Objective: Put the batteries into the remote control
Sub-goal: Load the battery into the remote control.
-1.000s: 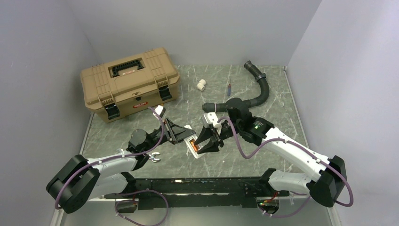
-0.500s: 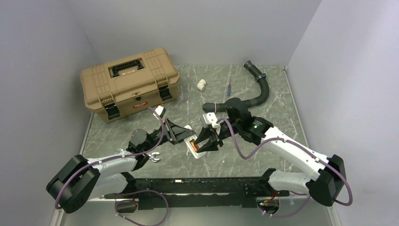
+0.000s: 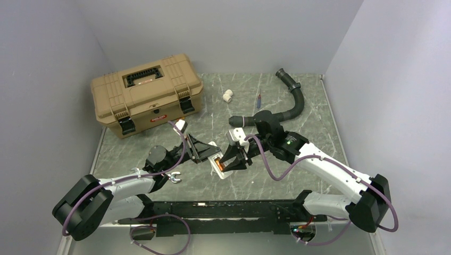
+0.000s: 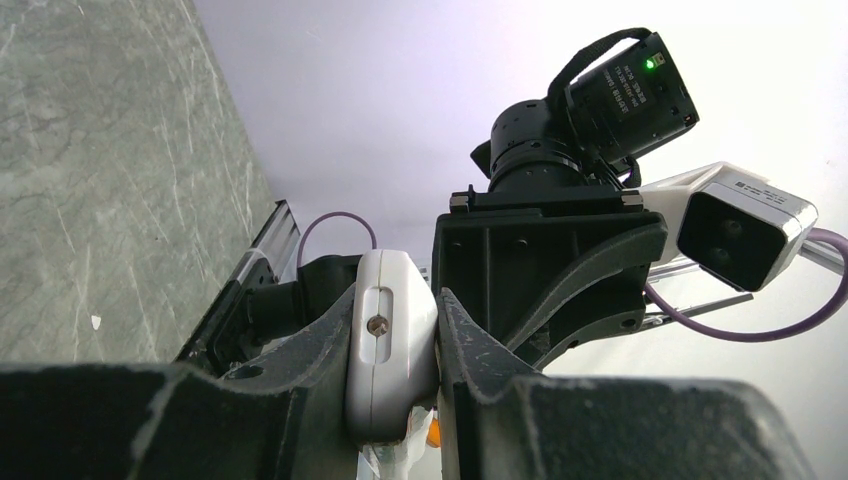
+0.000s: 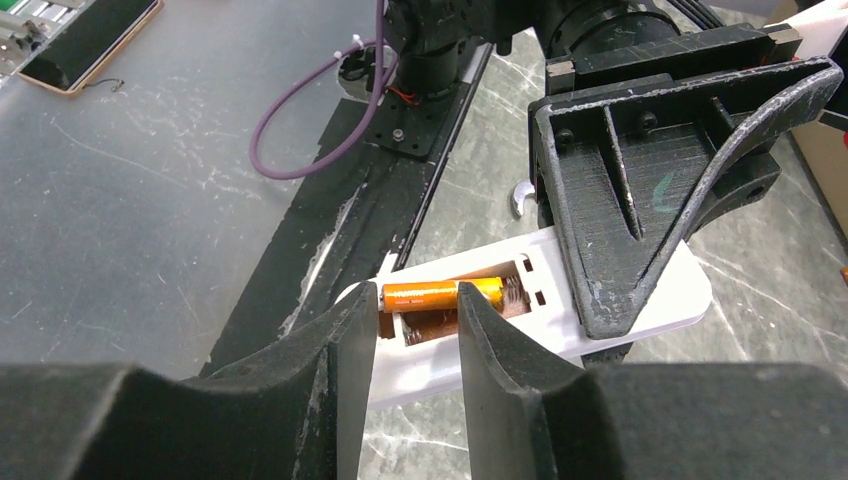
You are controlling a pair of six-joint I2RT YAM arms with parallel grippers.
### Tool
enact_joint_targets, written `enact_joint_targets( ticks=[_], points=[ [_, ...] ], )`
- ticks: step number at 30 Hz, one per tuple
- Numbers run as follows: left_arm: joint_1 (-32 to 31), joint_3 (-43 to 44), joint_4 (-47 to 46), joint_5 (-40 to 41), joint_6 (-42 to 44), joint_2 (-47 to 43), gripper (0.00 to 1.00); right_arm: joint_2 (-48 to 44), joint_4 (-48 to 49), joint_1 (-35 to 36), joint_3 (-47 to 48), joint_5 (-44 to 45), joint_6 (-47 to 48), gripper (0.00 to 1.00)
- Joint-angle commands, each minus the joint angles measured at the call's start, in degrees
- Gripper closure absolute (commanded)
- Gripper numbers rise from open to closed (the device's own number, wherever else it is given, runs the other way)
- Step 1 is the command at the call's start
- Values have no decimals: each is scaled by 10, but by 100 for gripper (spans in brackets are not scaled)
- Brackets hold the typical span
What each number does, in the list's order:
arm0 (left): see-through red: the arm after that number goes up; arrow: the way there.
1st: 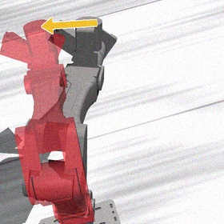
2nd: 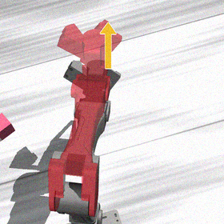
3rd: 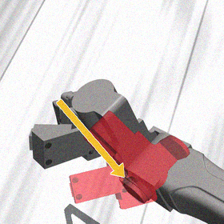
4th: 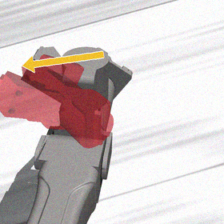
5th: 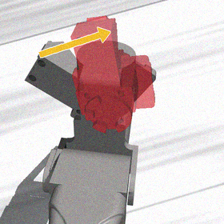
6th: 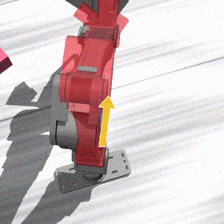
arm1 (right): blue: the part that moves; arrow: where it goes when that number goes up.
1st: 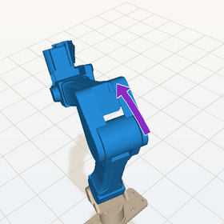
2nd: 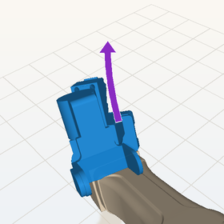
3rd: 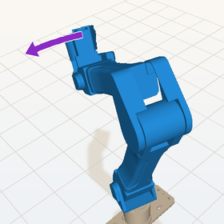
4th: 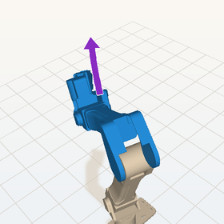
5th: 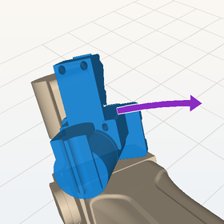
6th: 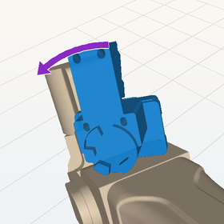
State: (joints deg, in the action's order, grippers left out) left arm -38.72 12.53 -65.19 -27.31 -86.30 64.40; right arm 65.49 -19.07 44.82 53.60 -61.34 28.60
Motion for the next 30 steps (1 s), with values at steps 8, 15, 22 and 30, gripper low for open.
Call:
enact_joint_targets(
  ticks=[8,15,22,30],
  points=[
    [-3,7,-70,-4,-18,-7,100,3,2,1,4,24,5,66],
    [-3,8,-67,-4,-17,-8,100,3,0,2,4,28,6,67],
    [-3,9,-70,-5,-18,-5,100,0,0,4,3,37,7,68],
    [-2,6,-70,-3,-17,-7,100,6,3,8,7,46,9,69]
  ],
)
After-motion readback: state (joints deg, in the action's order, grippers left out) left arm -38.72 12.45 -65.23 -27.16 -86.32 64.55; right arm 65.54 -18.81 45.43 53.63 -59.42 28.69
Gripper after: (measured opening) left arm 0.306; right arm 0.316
